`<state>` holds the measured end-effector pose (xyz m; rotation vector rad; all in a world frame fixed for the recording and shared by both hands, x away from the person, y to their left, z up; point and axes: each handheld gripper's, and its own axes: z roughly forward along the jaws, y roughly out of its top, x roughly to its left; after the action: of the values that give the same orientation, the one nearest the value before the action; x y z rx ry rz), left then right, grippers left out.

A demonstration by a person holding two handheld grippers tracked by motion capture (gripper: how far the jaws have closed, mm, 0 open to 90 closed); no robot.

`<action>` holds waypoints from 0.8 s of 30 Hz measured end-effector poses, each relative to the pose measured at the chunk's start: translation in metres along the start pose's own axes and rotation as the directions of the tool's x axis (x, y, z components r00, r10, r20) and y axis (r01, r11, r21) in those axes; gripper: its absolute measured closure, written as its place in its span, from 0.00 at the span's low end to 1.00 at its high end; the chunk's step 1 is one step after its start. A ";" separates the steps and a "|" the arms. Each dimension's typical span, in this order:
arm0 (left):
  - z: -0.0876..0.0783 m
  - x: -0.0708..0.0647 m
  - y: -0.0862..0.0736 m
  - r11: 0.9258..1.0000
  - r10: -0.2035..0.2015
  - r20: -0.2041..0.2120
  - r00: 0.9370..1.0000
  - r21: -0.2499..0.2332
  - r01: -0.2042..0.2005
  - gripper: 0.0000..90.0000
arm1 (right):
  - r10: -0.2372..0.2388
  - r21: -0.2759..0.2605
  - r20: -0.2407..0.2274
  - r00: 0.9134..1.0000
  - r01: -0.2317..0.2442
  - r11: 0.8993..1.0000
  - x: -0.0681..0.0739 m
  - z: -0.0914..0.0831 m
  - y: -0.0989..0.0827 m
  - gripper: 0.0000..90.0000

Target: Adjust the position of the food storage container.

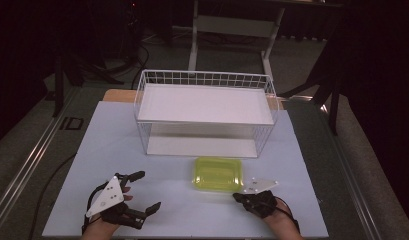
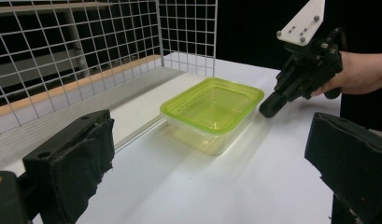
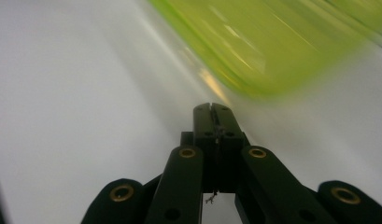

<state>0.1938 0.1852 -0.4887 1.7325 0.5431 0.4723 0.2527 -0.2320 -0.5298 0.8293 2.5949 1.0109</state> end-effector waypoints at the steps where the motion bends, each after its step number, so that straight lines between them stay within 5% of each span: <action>1: 0.000 0.000 0.000 1.000 0.000 0.000 1.000 0.001 0.000 0.03 | 0.006 0.008 0.028 1.000 -0.007 1.000 -0.005 -0.002 -0.004 1.00; 5: 0.001 0.000 0.000 1.000 -0.003 0.000 1.000 -0.001 0.003 0.03 | 0.051 -0.005 0.109 0.993 -0.051 0.999 -0.021 -0.004 -0.011 1.00; 9: 0.001 0.000 -0.001 1.000 -0.007 0.003 1.000 0.005 0.007 0.03 | 0.073 -0.051 0.135 0.988 -0.067 0.996 -0.033 -0.003 -0.001 1.00; 24: -0.002 0.001 -0.001 1.000 -0.006 0.003 1.000 -0.002 0.006 0.03 | 0.078 -0.050 0.116 0.990 -0.073 0.996 -0.043 0.030 0.030 1.00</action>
<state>0.1933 0.1873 -0.4889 1.7287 0.5454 0.4656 0.3122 -0.2231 -0.5310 0.9526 2.4494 1.0059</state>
